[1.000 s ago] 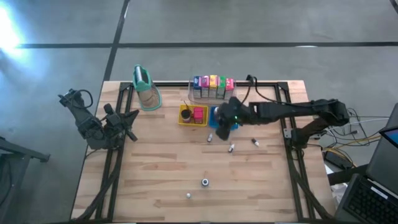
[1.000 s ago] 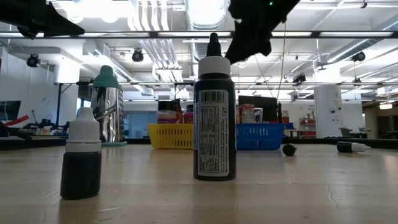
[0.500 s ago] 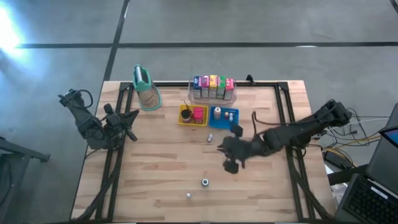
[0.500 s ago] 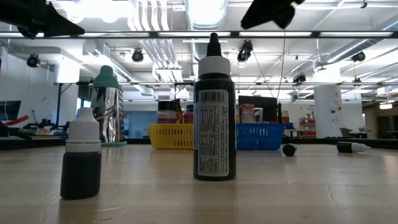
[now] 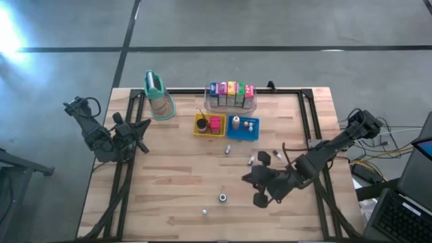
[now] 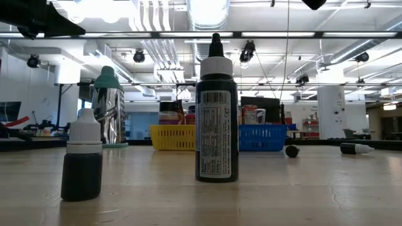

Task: Pick & Place Kitchen Items
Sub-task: Put the large black food coloring bottle into the blue bin

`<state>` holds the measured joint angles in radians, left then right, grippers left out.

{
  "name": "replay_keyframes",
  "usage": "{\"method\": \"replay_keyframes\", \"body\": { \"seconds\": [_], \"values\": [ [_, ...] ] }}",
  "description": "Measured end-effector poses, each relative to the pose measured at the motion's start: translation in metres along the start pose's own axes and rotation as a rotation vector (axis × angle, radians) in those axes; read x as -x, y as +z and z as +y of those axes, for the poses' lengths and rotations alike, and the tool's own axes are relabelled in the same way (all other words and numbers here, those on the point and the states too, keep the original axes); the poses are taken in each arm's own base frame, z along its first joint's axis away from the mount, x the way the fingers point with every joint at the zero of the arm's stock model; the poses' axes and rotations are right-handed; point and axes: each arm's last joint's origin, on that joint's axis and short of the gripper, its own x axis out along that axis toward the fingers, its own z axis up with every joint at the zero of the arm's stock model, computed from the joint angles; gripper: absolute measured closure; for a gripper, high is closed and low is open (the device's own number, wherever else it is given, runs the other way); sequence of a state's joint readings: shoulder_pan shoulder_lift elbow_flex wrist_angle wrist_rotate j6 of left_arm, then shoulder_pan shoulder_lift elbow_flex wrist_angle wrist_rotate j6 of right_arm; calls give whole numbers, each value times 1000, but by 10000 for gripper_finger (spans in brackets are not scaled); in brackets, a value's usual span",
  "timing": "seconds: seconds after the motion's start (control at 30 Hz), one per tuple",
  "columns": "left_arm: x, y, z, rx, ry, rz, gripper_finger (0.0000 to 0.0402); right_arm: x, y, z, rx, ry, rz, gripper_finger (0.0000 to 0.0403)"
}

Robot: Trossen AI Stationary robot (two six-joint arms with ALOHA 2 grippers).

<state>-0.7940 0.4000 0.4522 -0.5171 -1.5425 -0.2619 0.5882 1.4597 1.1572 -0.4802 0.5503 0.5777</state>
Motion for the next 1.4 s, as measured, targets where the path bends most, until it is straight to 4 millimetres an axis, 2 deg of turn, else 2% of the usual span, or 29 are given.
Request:
{"method": "replay_keyframes", "body": {
  "seconds": [0.1, 0.27, 0.57, 0.87, 1.03, 1.4],
  "values": [
    [0, 0, 0, 0, 0, 0, 387, 0, 0, 2, -4, 8, -10, 372],
    [0, 0, 0, 0, 0, 0, 387, -11, -2, 12, -11, 28, -35, 353],
    [0, 0, 0, 0, -1, 0, 387, -40, -27, 31, -27, 8, 36, 295],
    [0, 0, 0, 0, 0, 0, 387, -40, -27, 48, -12, 64, -17, 246],
    [0, 0, 0, 0, 0, 0, 387, -37, -17, 65, 25, 76, -77, 244],
    [0, 0, 0, 0, 0, 0, 387, -47, -17, 90, 44, 68, -35, 266]
  ]
}}
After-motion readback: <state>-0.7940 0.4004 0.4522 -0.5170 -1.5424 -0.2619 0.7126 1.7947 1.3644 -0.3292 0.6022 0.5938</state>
